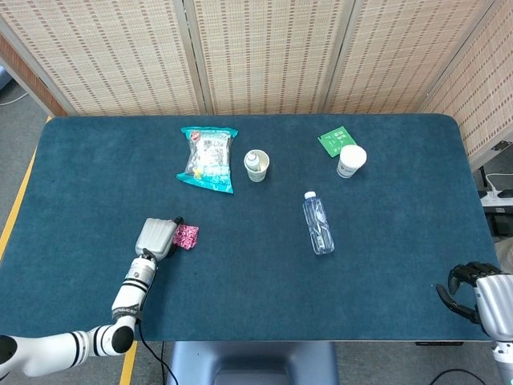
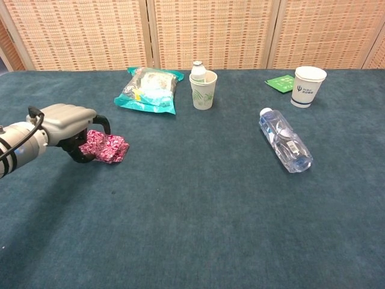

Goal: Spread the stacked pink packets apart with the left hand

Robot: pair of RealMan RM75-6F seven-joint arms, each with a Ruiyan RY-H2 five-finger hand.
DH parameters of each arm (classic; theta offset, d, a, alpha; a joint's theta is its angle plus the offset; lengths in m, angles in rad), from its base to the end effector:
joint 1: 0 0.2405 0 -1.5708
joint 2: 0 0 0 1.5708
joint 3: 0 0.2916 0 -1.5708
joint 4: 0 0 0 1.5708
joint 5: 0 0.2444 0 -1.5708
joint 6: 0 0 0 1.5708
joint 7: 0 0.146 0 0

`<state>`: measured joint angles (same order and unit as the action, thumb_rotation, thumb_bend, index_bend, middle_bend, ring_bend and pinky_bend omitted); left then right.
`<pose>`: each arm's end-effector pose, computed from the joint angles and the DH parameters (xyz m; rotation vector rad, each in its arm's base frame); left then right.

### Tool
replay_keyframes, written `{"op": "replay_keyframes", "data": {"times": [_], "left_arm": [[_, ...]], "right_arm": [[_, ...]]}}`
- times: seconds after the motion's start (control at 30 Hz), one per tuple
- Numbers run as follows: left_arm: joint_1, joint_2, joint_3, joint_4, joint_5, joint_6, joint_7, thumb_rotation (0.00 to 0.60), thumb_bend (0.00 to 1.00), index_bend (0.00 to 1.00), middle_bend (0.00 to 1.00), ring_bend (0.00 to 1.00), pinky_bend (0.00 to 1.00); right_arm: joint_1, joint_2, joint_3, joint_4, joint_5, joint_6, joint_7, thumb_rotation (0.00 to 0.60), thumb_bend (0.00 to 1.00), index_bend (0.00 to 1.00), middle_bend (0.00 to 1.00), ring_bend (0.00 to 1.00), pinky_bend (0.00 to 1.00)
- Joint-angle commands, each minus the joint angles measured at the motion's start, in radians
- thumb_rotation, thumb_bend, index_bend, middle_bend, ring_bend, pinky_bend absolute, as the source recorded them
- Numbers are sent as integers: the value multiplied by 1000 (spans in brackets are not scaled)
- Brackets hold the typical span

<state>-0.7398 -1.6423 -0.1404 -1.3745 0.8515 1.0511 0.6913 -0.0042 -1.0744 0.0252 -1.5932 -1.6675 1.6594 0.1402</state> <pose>-0.2146 0.3795 -0.0682 -1.7641 -0.8280 -0.5918 -0.3484 -0.1491 0.1703 1.3776 -0.8463 1.0830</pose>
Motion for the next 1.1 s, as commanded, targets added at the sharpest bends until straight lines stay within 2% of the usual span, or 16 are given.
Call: {"op": "replay_keyframes", "data": {"times": [0.03, 0.23, 0.47, 1.0, 1.1], "left_arm": [[18, 30, 14, -39, 22, 25, -4, 600, 354, 524, 1000, 1000, 1000], [63, 111, 57, -121, 48, 52, -12, 600, 354, 532, 1000, 1000, 1000], [120, 168, 103, -98, 68, 60, -51, 600, 354, 538, 1000, 1000, 1000], [163, 136, 109, 55, 8, -2, -77, 600, 354, 542, 1000, 1000, 1000], [165, 131, 104, 61, -1, -9, -71, 600, 353, 498, 1000, 1000, 1000]], "right_arm": [[0, 0, -1, 0, 0, -1, -1, 600, 245, 739, 683, 556, 579], [1, 2, -1, -2, 3, -6, -1, 600, 244, 739, 683, 556, 580], [0, 3, -2, -3, -1, -3, 1, 600, 244, 739, 684, 556, 579], [3, 0, -1, -4, 5, -11, -10, 600, 245, 739, 683, 556, 580], [2, -1, -1, -5, 4, -9, -12, 600, 245, 739, 683, 556, 580]]}}
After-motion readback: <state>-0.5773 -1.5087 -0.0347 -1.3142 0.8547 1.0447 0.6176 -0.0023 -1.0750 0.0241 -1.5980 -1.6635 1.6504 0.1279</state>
